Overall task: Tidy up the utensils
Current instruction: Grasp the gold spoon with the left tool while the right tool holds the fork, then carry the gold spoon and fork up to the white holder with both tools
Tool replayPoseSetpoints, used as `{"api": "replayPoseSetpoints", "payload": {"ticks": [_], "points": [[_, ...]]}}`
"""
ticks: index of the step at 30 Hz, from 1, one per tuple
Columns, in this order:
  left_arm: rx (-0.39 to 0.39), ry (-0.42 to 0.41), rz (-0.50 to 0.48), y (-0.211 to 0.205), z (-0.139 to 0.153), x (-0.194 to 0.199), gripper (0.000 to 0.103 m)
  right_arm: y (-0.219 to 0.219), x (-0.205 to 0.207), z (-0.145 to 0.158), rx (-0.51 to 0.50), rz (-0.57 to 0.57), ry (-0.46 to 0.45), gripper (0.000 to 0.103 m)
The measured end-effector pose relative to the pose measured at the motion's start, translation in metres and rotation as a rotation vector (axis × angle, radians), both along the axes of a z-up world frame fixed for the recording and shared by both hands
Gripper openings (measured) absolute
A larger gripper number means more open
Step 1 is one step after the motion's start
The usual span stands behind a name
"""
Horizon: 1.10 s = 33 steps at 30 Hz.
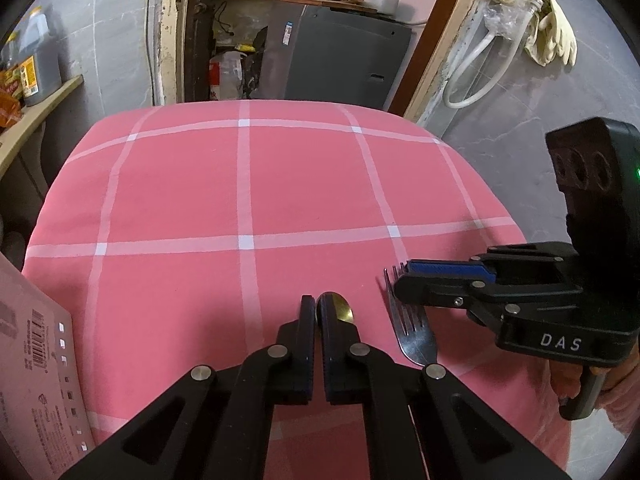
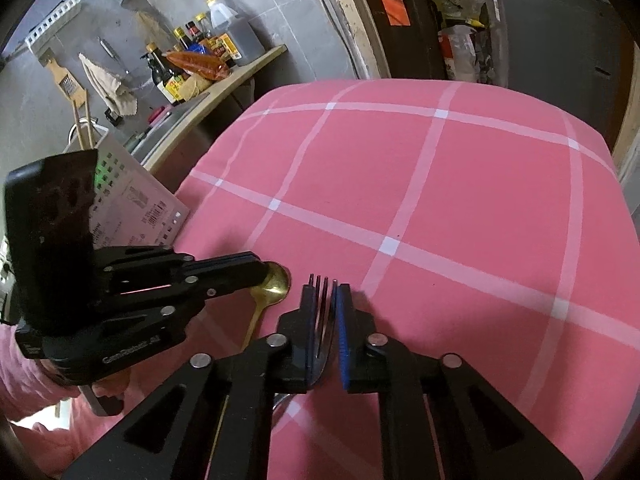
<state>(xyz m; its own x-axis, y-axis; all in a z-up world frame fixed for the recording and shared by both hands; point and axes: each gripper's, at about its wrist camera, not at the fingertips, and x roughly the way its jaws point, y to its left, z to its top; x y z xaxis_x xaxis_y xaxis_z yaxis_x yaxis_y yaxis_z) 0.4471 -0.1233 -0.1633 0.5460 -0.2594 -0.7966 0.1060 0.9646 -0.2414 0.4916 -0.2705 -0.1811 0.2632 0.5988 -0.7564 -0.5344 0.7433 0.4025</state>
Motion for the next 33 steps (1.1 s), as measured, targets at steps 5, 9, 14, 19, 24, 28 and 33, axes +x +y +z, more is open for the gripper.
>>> {"api": "replayPoseSetpoints", "payload": {"ticks": [5,9,14,19,24,28,33], "points": [[-0.064,0.027,0.005,0.007,-0.005,0.000,0.003,-0.012,-0.013,0.004,-0.006,-0.070,0.004,0.004],[-0.135,0.060,0.010,0.014,-0.011,0.000,0.003,-0.024,-0.023,0.004,-0.013,-0.154,0.023,0.002],[-0.192,0.096,0.008,0.016,-0.017,0.001,0.004,-0.034,-0.032,0.003,0.004,-0.228,0.035,0.002],[-0.250,0.112,-0.006,0.018,-0.019,0.004,0.011,-0.034,-0.035,-0.001,0.020,-0.248,0.048,0.002],[-0.274,0.109,-0.045,0.011,-0.017,0.005,0.028,-0.030,-0.036,-0.004,0.024,-0.256,0.052,0.002],[-0.131,0.090,-0.064,-0.006,-0.012,0.006,0.012,-0.028,-0.037,-0.005,0.023,-0.267,0.052,0.002],[-0.113,0.095,-0.053,-0.012,-0.009,0.006,0.004,-0.033,-0.044,-0.003,0.040,-0.295,0.049,0.002]]}}
